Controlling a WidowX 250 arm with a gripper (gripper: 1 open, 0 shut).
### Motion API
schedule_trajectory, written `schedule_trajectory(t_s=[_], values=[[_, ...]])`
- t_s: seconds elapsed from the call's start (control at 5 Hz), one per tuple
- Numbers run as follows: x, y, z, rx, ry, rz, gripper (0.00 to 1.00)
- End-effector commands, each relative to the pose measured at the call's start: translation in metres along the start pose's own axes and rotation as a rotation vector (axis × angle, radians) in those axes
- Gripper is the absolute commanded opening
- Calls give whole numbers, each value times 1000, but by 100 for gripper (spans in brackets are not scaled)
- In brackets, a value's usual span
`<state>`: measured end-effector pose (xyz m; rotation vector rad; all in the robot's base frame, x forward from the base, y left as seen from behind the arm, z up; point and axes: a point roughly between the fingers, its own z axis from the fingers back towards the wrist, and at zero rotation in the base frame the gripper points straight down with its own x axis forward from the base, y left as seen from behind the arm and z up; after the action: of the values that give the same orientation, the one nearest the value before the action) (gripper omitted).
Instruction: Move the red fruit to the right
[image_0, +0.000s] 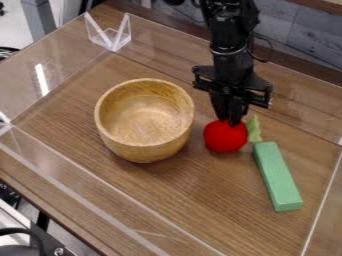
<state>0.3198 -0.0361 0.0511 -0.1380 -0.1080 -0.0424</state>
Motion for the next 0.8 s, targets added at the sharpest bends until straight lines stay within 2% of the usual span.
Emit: schedule_trajectory(t_s=[0.0, 0.2, 0.4, 0.6], values=[[18, -12, -1, -8, -50, 32, 0], [25, -26, -17, -14, -46, 63, 0], [25, -16, -25, -29, -26, -9, 100], [24, -7, -27, -43, -5, -71, 100]])
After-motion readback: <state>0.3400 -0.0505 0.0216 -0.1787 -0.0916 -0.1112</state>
